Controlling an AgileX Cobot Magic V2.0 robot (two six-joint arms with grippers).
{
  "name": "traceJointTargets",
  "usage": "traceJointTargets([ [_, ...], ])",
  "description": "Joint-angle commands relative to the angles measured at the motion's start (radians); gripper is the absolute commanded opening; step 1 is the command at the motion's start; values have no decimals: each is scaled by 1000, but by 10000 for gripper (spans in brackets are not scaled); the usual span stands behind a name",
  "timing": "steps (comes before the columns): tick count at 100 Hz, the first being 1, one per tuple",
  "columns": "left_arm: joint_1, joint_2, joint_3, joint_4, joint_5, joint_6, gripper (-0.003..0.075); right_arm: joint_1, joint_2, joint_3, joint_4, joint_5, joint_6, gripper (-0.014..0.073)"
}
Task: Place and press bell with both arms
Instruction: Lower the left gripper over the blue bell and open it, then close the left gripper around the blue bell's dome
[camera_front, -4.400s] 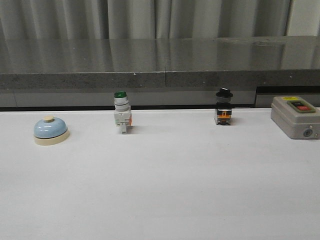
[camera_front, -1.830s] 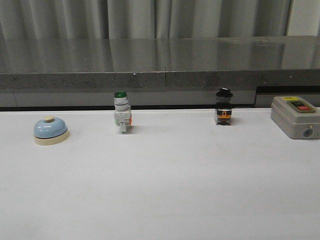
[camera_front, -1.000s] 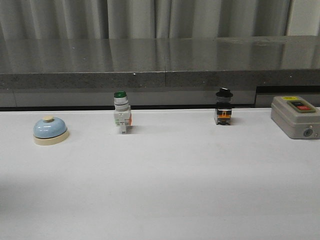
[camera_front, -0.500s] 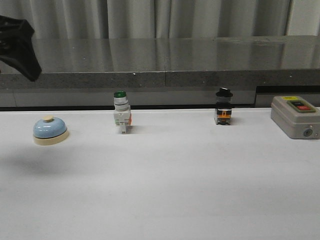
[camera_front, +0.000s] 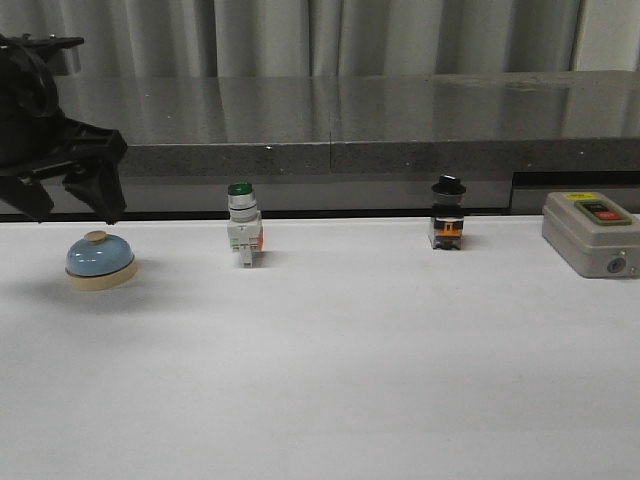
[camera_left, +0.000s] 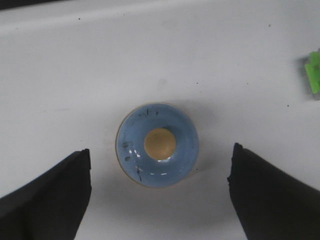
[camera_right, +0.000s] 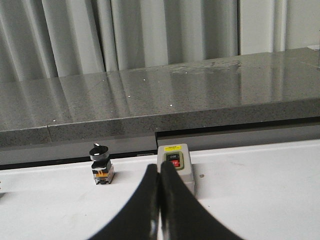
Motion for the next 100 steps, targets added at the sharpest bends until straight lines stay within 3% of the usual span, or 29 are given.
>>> traceJointTargets([
  [1,-8,-17,-44,-7,-55,0,546,-4,-21,-20,1,-85,-4,-64],
  [91,-8,121,-70,-7,-90,0,545,-4,-21,-20,1,-85,-4,-64],
  [100,-8,121,-70,-7,-88,0,519,-4,-21,-20,1,-85,-4,-64],
])
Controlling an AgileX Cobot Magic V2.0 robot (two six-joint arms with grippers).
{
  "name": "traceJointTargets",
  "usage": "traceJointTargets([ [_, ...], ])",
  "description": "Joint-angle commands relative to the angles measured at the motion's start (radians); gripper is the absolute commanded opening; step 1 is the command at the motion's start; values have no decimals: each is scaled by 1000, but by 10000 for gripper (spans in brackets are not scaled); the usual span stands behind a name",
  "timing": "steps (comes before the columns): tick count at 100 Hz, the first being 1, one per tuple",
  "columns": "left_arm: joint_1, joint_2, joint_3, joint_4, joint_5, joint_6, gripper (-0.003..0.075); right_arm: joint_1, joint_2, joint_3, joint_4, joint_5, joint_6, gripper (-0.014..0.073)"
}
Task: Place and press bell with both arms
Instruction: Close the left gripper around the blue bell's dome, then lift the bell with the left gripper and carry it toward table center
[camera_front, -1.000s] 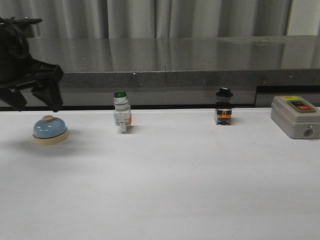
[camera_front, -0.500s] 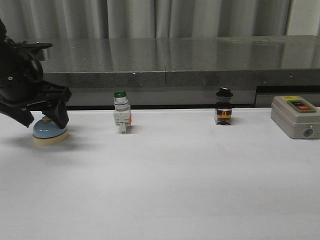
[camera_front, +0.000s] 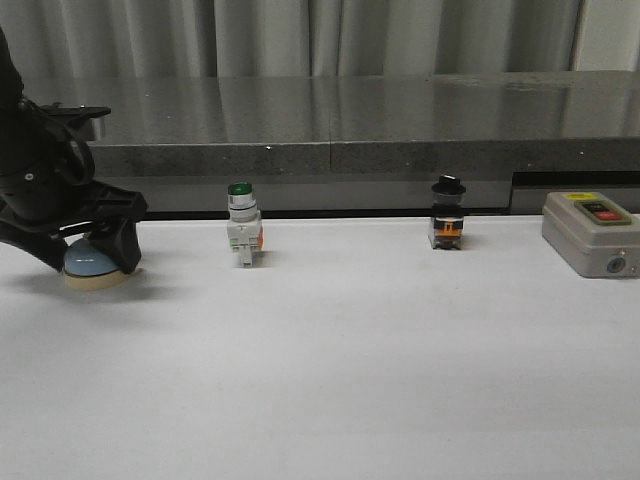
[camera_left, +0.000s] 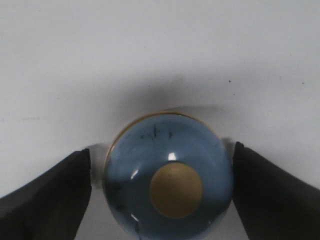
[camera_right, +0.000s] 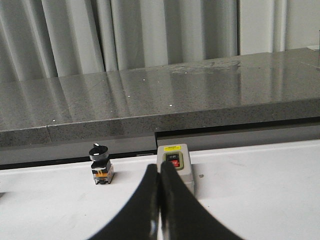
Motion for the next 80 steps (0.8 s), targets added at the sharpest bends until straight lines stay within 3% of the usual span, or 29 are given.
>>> traceJointTargets([
  [1,-8,-47,-28,-7,-23,0,509,-4,-21,-20,1,-85,-2,-64],
  [22,-8,-53,-28,0,-6,0,268,-4,-21,-20,1,-85,-2,-64],
  [32,-8,-67,-28,0,13,0,204,-4,-21,-20,1,-85,-2,-64],
  [80,-45,-273,-28,-33,270,0,188,-4,-21,-20,1,-85,-2,-64],
])
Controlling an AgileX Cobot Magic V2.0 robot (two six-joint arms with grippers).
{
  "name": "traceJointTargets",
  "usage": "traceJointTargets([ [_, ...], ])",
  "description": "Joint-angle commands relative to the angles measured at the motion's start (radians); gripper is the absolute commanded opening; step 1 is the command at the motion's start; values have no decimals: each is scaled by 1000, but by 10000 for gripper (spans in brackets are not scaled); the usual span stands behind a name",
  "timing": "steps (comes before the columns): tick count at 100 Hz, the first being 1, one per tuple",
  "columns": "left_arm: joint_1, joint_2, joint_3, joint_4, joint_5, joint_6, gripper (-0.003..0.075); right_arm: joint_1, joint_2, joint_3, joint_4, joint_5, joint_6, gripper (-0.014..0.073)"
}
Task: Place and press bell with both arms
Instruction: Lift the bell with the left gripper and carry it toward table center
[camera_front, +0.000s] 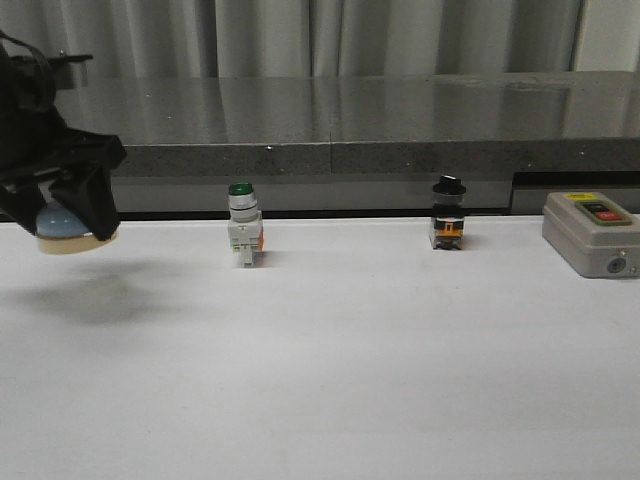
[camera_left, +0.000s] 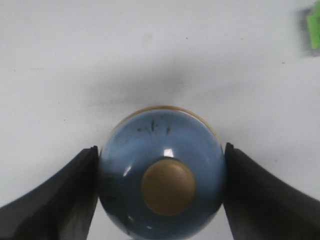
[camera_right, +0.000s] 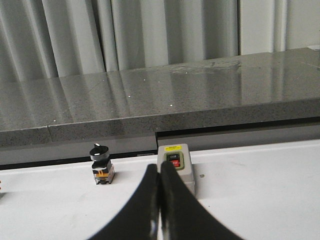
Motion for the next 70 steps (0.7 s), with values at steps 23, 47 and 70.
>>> traceJointTargets([
  [23,-157,-139,-27,-39,34,0,188,-4,-21,-20,1,-85,-4,-64],
  [47,-320,-106,-27,-40,-65,0,188,-4,-21,-20,1,-85,-4,-64],
  [70,-435,-28,-67,-37,-140,0,188,-4,-21,-20,1,-85,-4,-64],
])
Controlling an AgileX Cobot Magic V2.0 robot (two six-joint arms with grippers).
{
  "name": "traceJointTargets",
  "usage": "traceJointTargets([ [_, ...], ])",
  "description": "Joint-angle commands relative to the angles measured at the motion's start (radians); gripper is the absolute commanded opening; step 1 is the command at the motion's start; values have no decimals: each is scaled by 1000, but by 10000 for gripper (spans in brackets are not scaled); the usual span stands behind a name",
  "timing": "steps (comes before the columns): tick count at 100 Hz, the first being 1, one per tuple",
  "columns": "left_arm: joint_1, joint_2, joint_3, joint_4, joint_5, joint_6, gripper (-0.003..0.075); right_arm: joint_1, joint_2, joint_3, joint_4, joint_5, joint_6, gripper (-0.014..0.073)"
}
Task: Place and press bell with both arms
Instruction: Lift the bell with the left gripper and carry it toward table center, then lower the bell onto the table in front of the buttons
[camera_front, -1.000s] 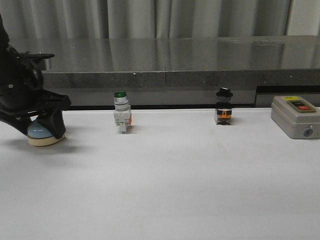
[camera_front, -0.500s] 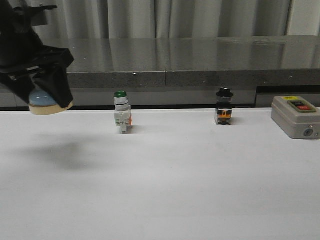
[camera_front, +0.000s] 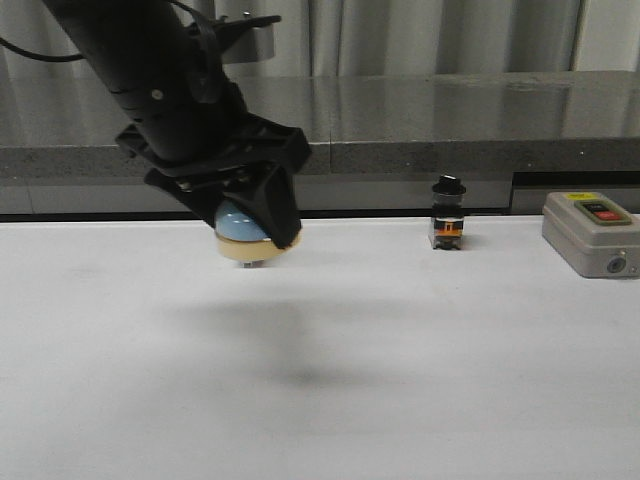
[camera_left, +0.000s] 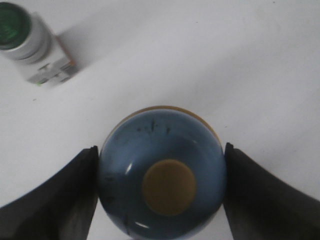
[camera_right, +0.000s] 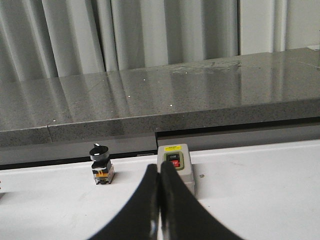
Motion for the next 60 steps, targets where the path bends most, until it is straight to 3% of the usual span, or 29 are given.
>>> traceJointTargets([
  [1,-38,-8,-56,-14,-57,0,188,-4,-21,-20,1,-85,-2,-64],
  [25,-103,113,-170,23,-51,0,188,-4,-21,-20,1,-85,-2,-64],
  [60,-112,201,-236,32,-46,0,190,-4,-21,-20,1,-85,-2,-64],
])
